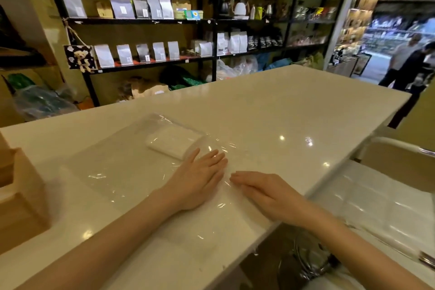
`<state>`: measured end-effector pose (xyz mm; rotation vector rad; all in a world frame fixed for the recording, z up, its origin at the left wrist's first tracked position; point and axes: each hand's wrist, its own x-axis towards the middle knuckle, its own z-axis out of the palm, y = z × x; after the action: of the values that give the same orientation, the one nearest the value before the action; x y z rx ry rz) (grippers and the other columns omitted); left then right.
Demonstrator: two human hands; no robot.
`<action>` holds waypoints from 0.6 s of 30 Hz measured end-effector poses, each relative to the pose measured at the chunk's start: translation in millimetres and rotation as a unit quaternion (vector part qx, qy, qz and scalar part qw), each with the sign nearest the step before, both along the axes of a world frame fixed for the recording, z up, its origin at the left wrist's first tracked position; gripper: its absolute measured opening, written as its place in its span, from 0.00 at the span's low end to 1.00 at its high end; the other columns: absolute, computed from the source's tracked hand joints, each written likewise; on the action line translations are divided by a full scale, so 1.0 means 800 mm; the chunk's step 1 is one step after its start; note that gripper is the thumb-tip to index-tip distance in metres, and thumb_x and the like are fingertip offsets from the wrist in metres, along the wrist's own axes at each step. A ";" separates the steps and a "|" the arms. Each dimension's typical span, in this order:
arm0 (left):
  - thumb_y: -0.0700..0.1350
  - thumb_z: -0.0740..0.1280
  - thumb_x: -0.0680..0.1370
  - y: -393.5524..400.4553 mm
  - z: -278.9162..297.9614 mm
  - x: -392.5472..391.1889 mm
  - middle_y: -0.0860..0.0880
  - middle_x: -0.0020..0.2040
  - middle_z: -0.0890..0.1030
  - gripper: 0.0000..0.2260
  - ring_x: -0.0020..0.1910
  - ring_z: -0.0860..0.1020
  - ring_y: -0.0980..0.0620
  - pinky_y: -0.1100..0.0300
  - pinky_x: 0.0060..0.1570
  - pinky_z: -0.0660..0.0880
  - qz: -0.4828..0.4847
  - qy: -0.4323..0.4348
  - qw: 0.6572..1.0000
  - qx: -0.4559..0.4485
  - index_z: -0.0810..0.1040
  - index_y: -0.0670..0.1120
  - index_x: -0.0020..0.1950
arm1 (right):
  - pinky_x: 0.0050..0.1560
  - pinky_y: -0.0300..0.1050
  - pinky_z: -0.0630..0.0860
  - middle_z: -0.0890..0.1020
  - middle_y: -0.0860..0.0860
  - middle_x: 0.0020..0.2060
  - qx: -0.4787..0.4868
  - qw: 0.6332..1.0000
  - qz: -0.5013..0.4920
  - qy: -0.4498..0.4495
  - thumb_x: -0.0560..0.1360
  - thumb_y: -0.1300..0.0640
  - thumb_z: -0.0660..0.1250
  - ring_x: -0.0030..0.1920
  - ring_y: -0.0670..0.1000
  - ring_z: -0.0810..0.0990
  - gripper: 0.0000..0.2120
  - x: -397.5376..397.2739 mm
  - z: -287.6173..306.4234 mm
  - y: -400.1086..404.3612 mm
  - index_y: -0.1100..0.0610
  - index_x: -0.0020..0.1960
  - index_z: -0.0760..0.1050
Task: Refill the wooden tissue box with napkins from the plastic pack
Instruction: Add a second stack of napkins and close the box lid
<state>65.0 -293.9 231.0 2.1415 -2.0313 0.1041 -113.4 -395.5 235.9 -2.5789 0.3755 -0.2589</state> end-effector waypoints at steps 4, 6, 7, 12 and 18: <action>0.53 0.46 0.80 0.004 0.010 0.000 0.55 0.76 0.55 0.20 0.74 0.49 0.59 0.57 0.72 0.39 -0.010 0.059 0.997 -0.039 0.56 0.55 0.73 | 0.68 0.26 0.50 0.62 0.45 0.73 -0.005 0.998 0.065 -0.004 0.80 0.53 0.52 0.71 0.37 0.55 0.20 0.024 -0.006 0.011 0.50 0.72 0.60; 0.61 0.45 0.77 0.007 0.015 0.006 0.59 0.74 0.52 0.25 0.74 0.47 0.62 0.59 0.71 0.37 -0.013 0.102 0.994 -0.042 0.56 0.56 0.73 | 0.67 0.24 0.50 0.63 0.46 0.73 0.002 0.995 0.090 -0.033 0.80 0.53 0.53 0.72 0.39 0.56 0.19 0.047 -0.003 0.016 0.50 0.71 0.61; 0.64 0.43 0.74 0.008 0.018 0.013 0.60 0.73 0.51 0.28 0.73 0.46 0.63 0.60 0.71 0.37 0.001 0.125 0.991 -0.047 0.55 0.56 0.73 | 0.69 0.27 0.49 0.60 0.46 0.74 -0.010 0.994 0.100 -0.036 0.80 0.53 0.53 0.73 0.41 0.54 0.20 0.060 -0.002 0.016 0.50 0.72 0.60; 0.55 0.44 0.79 0.011 0.024 0.078 0.52 0.77 0.48 0.24 0.74 0.44 0.58 0.53 0.73 0.39 0.192 0.130 0.972 -0.033 0.50 0.48 0.74 | 0.75 0.46 0.40 0.44 0.45 0.76 -0.063 0.994 0.081 0.046 0.80 0.49 0.52 0.75 0.43 0.40 0.27 0.126 -0.009 0.002 0.50 0.75 0.43; 0.52 0.44 0.80 0.013 0.007 0.124 0.49 0.77 0.47 0.23 0.75 0.44 0.54 0.52 0.73 0.41 0.261 0.103 0.960 -0.006 0.47 0.46 0.74 | 0.75 0.50 0.39 0.44 0.50 0.76 -0.100 0.991 0.067 0.064 0.74 0.35 0.45 0.75 0.46 0.40 0.36 0.169 -0.006 0.001 0.54 0.75 0.43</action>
<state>163.9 -283.6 236.5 2.5044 -1.3144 -0.0349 22.2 -394.9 230.7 -2.8121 0.2311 -0.0877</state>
